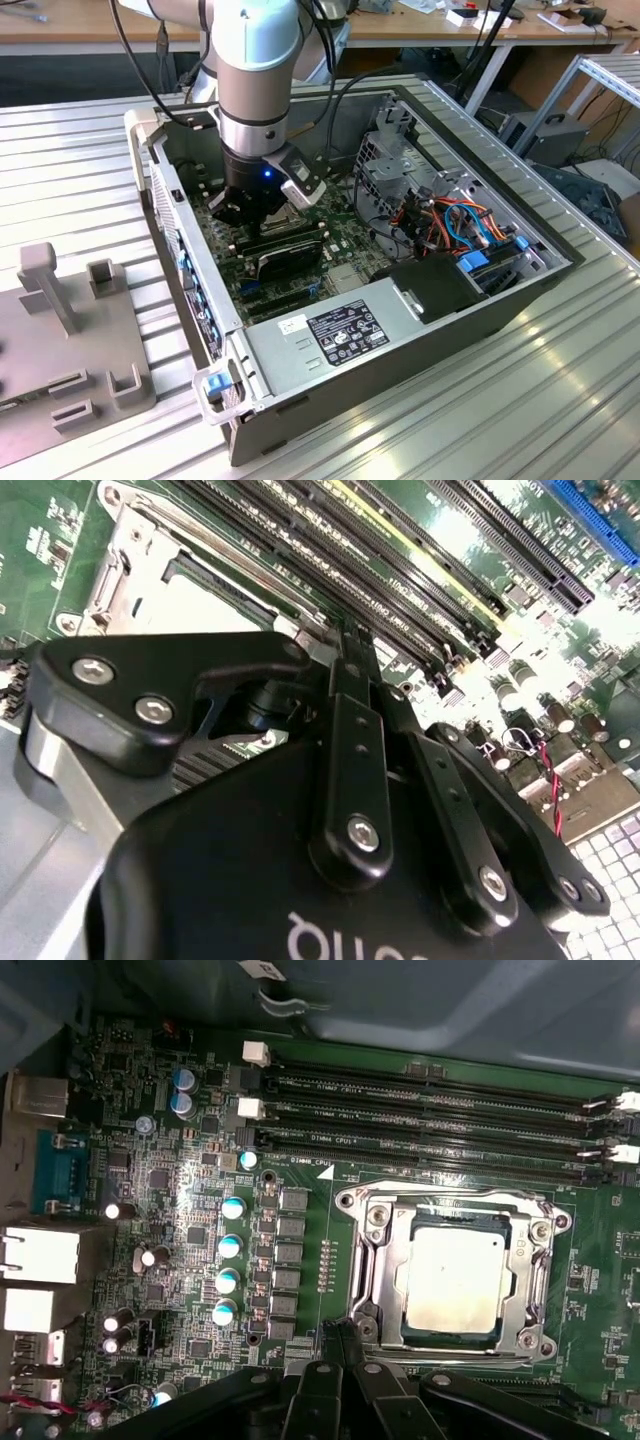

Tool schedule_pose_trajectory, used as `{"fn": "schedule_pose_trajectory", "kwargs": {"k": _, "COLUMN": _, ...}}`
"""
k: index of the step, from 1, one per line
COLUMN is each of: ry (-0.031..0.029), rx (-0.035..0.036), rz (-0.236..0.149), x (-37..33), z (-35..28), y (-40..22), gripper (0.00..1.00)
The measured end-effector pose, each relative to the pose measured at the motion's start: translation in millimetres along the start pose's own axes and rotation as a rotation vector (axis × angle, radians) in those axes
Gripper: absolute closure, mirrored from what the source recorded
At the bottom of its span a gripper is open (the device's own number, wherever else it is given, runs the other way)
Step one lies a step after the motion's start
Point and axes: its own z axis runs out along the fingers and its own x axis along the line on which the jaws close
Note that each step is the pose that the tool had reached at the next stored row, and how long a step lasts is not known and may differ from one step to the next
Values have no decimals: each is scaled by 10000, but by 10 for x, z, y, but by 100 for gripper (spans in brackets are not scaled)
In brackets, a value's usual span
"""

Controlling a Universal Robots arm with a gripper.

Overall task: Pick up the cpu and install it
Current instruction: 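Install the second cpu locking lever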

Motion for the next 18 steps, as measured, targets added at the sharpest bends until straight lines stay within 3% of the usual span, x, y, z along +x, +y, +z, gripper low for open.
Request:
{"fn": "schedule_pose_trajectory", "kwargs": {"k": 8, "ry": -3, "rx": -2, "rz": 1, "x": 1, "z": -14, "y": -19, "gripper": 89}}
{"fn": "schedule_pose_trajectory", "kwargs": {"k": 18, "ry": 12, "rx": 1, "rz": 17, "x": -27, "z": -267, "y": -21, "gripper": 89}}
